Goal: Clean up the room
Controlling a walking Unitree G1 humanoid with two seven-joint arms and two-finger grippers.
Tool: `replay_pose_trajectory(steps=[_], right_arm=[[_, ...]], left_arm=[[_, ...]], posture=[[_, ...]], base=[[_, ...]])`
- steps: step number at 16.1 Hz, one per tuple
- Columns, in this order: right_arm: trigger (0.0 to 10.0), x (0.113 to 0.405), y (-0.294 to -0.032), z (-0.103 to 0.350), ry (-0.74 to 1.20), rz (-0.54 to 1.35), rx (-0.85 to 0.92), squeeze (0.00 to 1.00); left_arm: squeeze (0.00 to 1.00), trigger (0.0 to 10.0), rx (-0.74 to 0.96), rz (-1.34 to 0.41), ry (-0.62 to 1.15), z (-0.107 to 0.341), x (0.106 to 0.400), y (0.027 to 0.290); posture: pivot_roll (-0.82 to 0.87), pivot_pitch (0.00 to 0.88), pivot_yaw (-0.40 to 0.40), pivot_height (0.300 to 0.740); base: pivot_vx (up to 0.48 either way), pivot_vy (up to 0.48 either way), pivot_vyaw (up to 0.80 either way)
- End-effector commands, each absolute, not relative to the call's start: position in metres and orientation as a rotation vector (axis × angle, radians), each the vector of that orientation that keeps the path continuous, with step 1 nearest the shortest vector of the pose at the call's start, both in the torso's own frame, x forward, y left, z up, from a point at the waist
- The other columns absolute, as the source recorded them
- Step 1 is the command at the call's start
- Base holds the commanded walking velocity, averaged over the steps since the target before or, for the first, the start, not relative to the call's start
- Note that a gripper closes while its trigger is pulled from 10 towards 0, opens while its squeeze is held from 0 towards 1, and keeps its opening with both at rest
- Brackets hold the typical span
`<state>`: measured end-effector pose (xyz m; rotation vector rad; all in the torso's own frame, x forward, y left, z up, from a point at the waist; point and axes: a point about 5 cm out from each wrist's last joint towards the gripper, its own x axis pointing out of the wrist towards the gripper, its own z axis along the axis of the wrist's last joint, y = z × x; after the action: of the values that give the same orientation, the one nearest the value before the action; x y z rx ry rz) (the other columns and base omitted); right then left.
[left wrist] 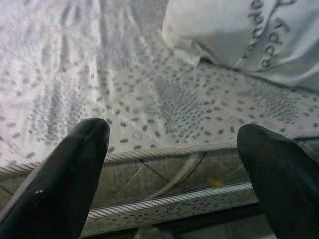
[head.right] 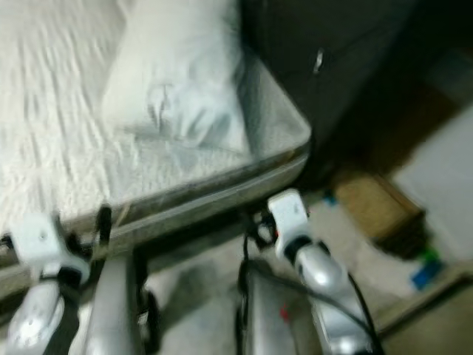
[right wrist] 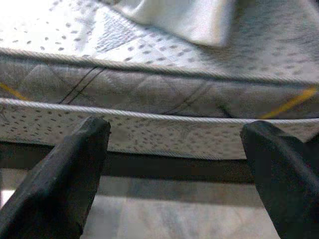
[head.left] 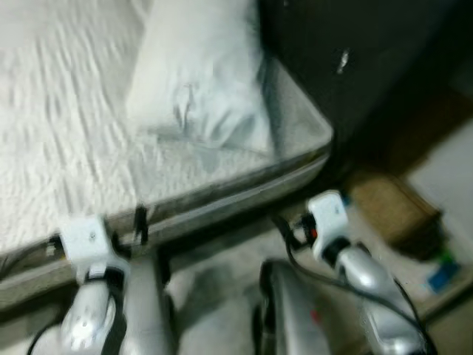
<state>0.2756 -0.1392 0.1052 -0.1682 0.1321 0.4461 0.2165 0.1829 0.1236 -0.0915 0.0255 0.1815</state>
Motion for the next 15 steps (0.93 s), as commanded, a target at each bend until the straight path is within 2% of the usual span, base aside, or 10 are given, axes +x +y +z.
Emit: replay_pose_trajectory(steps=[1,8,15], right_arm=[[10.0,0.2741,-0.1403,0.1061,0.13,0.443,-0.168,0.0],[10.0,0.2771,-0.1398,0.1065,0.131,0.436,-0.164,0.0],[10.0,0.2785,-0.1386,0.1083,0.111,0.435,-0.173,0.0]], left_arm=[[0.0,10.0,-0.09,0.171,0.02,0.1255,0.2151,0.1836],[0.0,10.0,-0.099,0.161,0.029,0.1241,0.2164,0.1804],[0.0,10.0,-0.103,0.168,0.039,0.123,0.2198,0.1775]], posture=[[0.0,0.328,-0.115,0.55],[-0.01,0.331,-0.114,0.55],[-0.01,0.326,-0.11,0.55]], base=[[0.371,0.0,0.0],[0.37,0.0,0.0],[0.0,0.0,0.0]])
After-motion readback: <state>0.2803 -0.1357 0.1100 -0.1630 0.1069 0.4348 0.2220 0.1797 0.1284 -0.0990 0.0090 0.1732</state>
